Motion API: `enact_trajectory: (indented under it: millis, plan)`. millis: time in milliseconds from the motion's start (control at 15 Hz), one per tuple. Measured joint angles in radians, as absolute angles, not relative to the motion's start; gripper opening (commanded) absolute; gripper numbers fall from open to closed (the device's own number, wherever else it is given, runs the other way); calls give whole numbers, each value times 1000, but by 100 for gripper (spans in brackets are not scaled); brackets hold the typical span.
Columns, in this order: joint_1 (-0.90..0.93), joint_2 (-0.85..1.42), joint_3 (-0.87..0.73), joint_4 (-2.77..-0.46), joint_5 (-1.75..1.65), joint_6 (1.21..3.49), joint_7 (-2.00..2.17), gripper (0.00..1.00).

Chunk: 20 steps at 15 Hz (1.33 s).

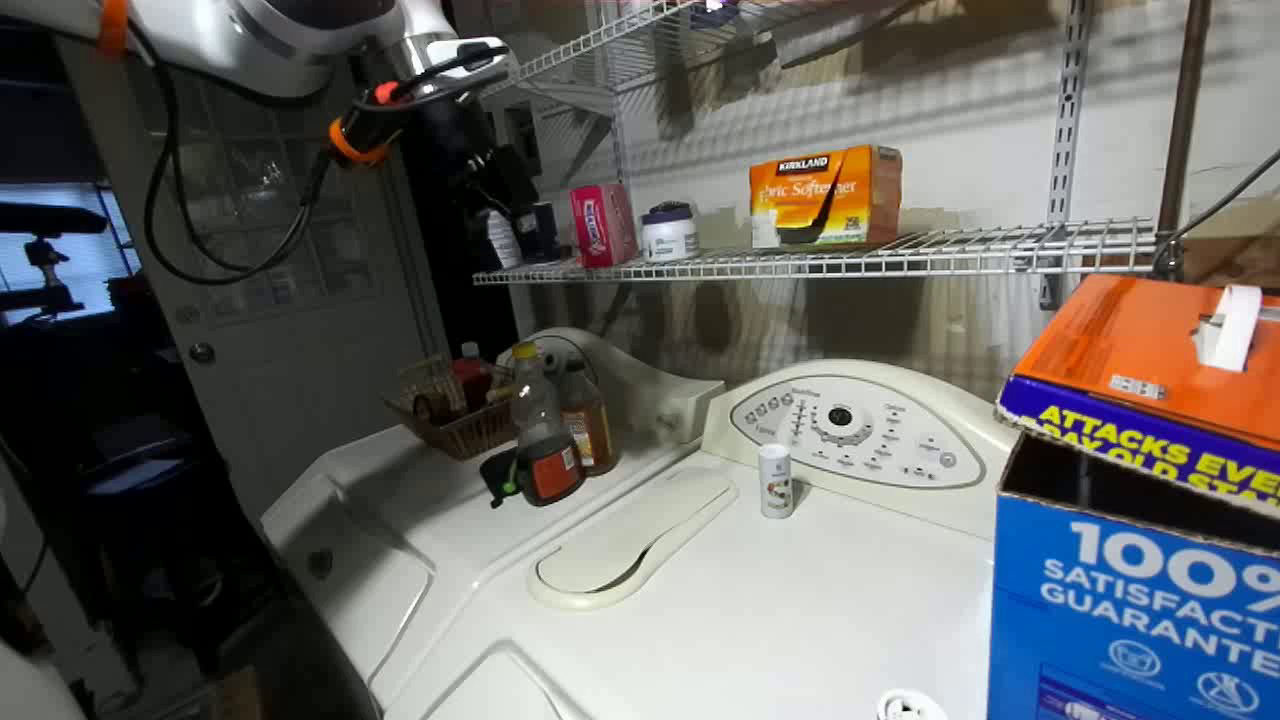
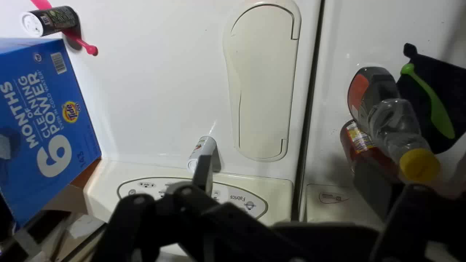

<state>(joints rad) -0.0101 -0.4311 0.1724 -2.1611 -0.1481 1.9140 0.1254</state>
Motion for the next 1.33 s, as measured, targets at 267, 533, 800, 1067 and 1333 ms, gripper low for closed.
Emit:
enact_trajectory:
  millis: [267, 533, 800, 1067, 1333]
  plan:
    - [-10, -431, 172, -2161, -148, 1914, 125, 100]
    - [-10, -431, 172, -2161, -148, 1914, 125, 100]
    - [-10, -431, 172, -2161, -148, 1914, 125, 100]
    - [-7, -431, 169, -2161, -148, 1914, 125, 100]
    - [-2, -387, 111, -2178, -121, 2020, 91, 100]
